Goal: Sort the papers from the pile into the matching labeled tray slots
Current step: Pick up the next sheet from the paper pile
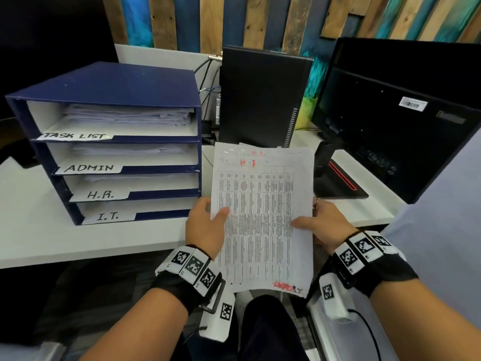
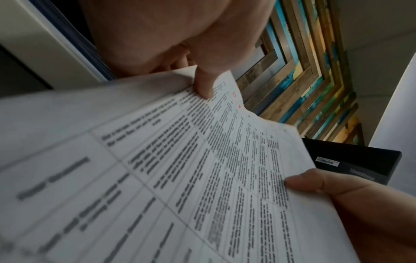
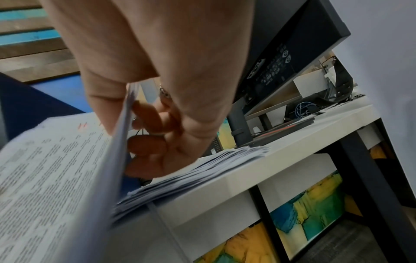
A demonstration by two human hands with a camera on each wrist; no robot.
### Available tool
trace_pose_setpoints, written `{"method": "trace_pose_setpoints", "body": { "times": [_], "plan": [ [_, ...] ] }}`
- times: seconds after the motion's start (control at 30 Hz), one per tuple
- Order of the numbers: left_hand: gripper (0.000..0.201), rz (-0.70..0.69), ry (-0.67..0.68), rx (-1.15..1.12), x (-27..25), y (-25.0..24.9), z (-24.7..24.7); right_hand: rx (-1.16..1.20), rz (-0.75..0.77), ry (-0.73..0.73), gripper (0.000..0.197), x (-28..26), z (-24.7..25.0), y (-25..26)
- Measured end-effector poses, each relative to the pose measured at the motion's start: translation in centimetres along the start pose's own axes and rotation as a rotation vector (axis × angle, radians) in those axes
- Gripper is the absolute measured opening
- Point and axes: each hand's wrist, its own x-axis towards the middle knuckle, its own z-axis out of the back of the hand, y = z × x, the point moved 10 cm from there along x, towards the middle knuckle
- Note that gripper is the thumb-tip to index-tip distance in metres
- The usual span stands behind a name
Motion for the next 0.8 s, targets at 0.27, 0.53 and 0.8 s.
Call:
{"method": "trace_pose_setpoints", "body": {
  "times": [0.27,0.53,0.8],
  "plan": [
    [0.033,-0.021,-0.118,0.049,-2.5,0.5,5.2,0.206,0.077,0.11,0.038,-3.0,-5.2,0.4],
    [0.038,0.092,-0.28,0.125,-4.1,4.4,13.8,0.093,0.076,0.235,0.03,-4.3,-14.3,1.1],
    [0.04,0.152,-0.459,0.233,-2.7,4.9,23.6,0.143,0.011,0.368,0.023,-4.8,-22.3,1.1]
  ]
}}
